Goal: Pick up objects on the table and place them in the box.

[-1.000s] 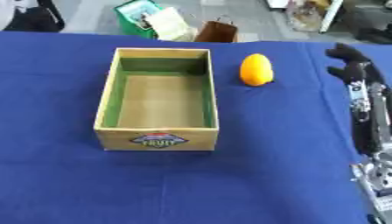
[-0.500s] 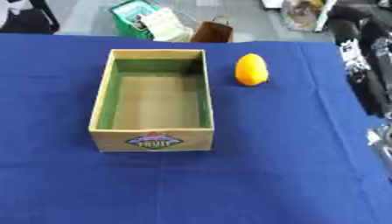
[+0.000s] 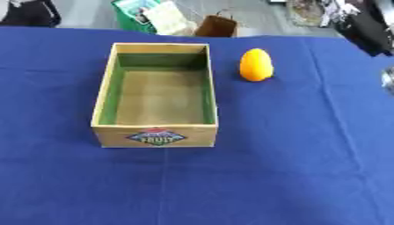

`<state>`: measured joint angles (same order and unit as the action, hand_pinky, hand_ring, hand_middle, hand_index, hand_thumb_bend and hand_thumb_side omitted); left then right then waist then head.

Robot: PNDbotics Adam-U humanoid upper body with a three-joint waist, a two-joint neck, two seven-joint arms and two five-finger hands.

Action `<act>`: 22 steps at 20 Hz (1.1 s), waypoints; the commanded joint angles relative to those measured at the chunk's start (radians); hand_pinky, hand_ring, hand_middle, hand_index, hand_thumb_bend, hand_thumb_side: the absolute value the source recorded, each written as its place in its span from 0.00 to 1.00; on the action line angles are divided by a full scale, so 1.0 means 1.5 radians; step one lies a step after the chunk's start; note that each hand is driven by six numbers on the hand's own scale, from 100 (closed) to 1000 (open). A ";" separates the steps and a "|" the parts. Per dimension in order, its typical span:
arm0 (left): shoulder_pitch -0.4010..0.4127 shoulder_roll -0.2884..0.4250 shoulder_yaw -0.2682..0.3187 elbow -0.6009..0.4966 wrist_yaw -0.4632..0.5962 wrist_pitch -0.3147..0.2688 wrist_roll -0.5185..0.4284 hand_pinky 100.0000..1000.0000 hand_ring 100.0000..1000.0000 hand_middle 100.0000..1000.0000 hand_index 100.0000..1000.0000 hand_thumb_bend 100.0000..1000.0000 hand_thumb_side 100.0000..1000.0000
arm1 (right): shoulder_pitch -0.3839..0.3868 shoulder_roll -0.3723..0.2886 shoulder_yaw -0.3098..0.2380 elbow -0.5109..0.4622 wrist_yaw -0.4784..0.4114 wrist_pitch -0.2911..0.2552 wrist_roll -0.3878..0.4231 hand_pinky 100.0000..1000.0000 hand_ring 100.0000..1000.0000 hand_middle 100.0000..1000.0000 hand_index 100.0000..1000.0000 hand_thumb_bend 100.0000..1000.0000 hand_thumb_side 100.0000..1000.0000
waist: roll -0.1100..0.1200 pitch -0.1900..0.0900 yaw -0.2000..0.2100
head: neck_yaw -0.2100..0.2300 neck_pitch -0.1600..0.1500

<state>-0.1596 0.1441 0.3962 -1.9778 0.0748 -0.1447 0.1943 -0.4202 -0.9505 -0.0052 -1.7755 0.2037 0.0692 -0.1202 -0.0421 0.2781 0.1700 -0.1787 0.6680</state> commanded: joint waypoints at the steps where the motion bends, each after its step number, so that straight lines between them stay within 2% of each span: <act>1: -0.001 0.011 -0.003 -0.014 0.002 -0.001 -0.006 0.52 0.37 0.40 0.55 0.00 0.80 | -0.034 -0.031 0.012 0.043 0.024 0.001 0.029 0.82 0.95 0.80 0.89 0.33 1.00 | 0.001 -0.007 0.005 | -0.006 0.004; 7: -0.001 0.010 -0.005 -0.012 0.003 -0.002 -0.012 0.52 0.37 0.40 0.55 0.00 0.80 | -0.107 -0.021 0.038 0.139 0.080 -0.010 0.088 0.81 0.95 0.80 0.90 0.44 1.00 | -0.002 -0.003 0.013 | -0.018 -0.012; 9: 0.000 0.011 -0.005 -0.011 0.003 -0.002 -0.013 0.52 0.37 0.40 0.54 0.00 0.80 | -0.135 -0.015 0.040 0.192 0.103 -0.029 0.118 0.82 0.96 0.81 0.90 0.50 1.00 | -0.004 -0.004 0.016 | -0.021 -0.017; 10: 0.001 0.011 -0.005 -0.011 0.003 -0.002 -0.013 0.52 0.37 0.40 0.54 0.00 0.81 | -0.147 -0.011 0.040 0.219 0.115 -0.038 0.133 0.82 0.96 0.80 0.90 0.45 1.00 | -0.004 -0.004 0.017 | -0.022 -0.019; 11: 0.001 0.011 -0.005 -0.010 0.003 -0.001 -0.013 0.52 0.37 0.40 0.54 0.00 0.80 | -0.158 -0.007 0.040 0.243 0.125 -0.046 0.146 0.82 0.96 0.80 0.90 0.51 1.00 | -0.005 -0.005 0.017 | -0.023 -0.020; 13: 0.002 0.012 -0.006 -0.009 0.003 0.000 -0.013 0.52 0.37 0.40 0.54 0.00 0.80 | -0.176 0.001 0.041 0.285 0.146 -0.057 0.165 0.83 0.97 0.79 0.90 0.53 1.00 | -0.005 -0.006 0.018 | -0.024 -0.020; 18: 0.002 0.011 -0.005 -0.009 0.003 0.001 -0.012 0.52 0.37 0.40 0.54 0.00 0.80 | -0.188 0.019 0.042 0.343 0.181 -0.075 0.186 0.84 0.99 0.80 0.89 0.61 0.99 | -0.006 -0.006 0.018 | -0.027 -0.025; 19: 0.002 0.011 -0.005 -0.009 0.003 0.002 -0.012 0.52 0.37 0.40 0.54 0.00 0.80 | -0.187 0.021 0.042 0.347 0.186 -0.078 0.188 0.84 0.99 0.79 0.89 0.64 0.97 | -0.006 -0.005 0.018 | -0.027 -0.027; 20: 0.001 0.010 -0.005 -0.009 0.003 0.003 -0.012 0.52 0.37 0.40 0.54 0.00 0.80 | -0.185 0.024 0.042 0.351 0.189 -0.081 0.191 0.85 1.00 0.78 0.90 0.72 0.95 | -0.005 -0.005 0.018 | -0.027 -0.028; 22: 0.000 0.010 -0.005 -0.009 0.003 0.003 -0.012 0.52 0.37 0.40 0.54 0.00 0.80 | -0.183 0.029 0.042 0.360 0.190 -0.084 0.201 0.87 1.00 0.77 0.91 0.75 0.93 | -0.005 -0.003 0.019 | -0.026 -0.029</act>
<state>-0.1542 0.1441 0.3900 -1.9771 0.0755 -0.1411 0.1763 -0.6843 -0.8822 0.0679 -1.2392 0.4781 -0.0520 0.1733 -0.0515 0.2891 0.1981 -0.2151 0.6368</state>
